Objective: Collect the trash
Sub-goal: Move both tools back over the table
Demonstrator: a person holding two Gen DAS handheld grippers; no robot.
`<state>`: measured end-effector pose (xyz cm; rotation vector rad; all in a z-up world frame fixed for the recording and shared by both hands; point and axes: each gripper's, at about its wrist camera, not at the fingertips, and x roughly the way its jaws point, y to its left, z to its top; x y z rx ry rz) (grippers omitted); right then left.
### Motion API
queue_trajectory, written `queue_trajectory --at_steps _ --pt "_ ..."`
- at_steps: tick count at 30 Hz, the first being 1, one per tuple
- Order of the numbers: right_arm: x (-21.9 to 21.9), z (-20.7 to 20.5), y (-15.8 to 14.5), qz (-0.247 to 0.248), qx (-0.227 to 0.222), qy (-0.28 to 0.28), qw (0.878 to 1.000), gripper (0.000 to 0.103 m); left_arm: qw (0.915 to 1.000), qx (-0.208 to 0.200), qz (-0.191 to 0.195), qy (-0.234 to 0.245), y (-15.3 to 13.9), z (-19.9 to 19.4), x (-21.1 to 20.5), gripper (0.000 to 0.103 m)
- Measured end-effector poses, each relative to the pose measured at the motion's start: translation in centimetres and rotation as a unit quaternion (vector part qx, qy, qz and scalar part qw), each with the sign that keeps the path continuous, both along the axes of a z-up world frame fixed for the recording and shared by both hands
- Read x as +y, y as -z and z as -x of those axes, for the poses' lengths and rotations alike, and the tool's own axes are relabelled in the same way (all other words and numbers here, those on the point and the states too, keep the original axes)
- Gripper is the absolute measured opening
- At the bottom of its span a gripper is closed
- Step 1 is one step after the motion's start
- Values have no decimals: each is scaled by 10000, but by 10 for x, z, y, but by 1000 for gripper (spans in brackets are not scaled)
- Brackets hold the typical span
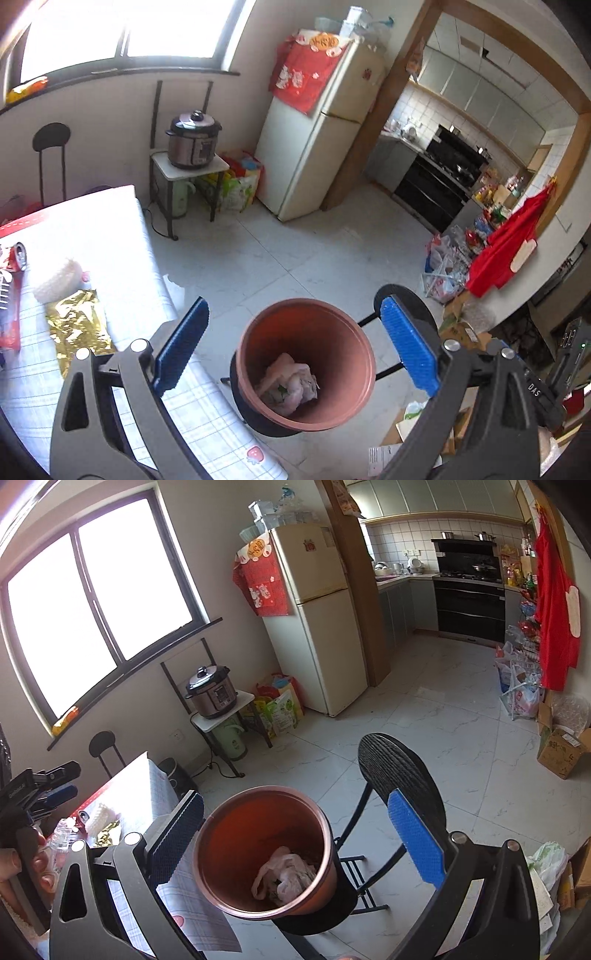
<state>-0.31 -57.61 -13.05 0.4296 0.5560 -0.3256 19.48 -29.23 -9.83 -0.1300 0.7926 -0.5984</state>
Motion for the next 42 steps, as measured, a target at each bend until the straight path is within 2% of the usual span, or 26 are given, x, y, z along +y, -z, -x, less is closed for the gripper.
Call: queue_trajectory --at_steps 4,8,15,18,20,22,25,28,35,39,42 --pt "12 -25 -5 -50 -46 -456 9989 98 9978 -209 53 -620 -18 15 46 93" --pt "28 -54 -6 -126 -24 -1003 9949 98 9895 -252 138 -1416 -25 32 111 93" --pt "86 -107 -9 -130 191 -1996 9796 98 9569 -245 182 -2889 -24 83 233 94" --pt "125 -117 -13 15 253 -2218 9748 98 9498 -117 115 -3124 -19 100 279 98" --pt "152 -121 -15 -81 230 -2353 9716 98 9446 -40 -42 -3282 -15 108 304 97" --pt "178 -125 -16 -148 278 -2505 9676 98 9354 -42 -228 -3529 -10 117 328 97" --pt "218 -133 -16 -70 453 -2828 9581 98 9262 42 -219 -3763 4 126 363 97" --pt "254 -140 -18 70 535 -3060 9505 98 9242 56 -272 -3810 15 131 386 98" --pt "313 -159 -15 116 626 -3111 9483 98 9320 -143 -723 -3549 30 122 416 98" --pt "345 -172 0 88 910 -3130 9454 98 9372 -13 -792 -3397 45 109 437 98" --pt "366 -176 8 98 986 -3177 9430 98 9363 205 -772 -3419 61 96 459 97"
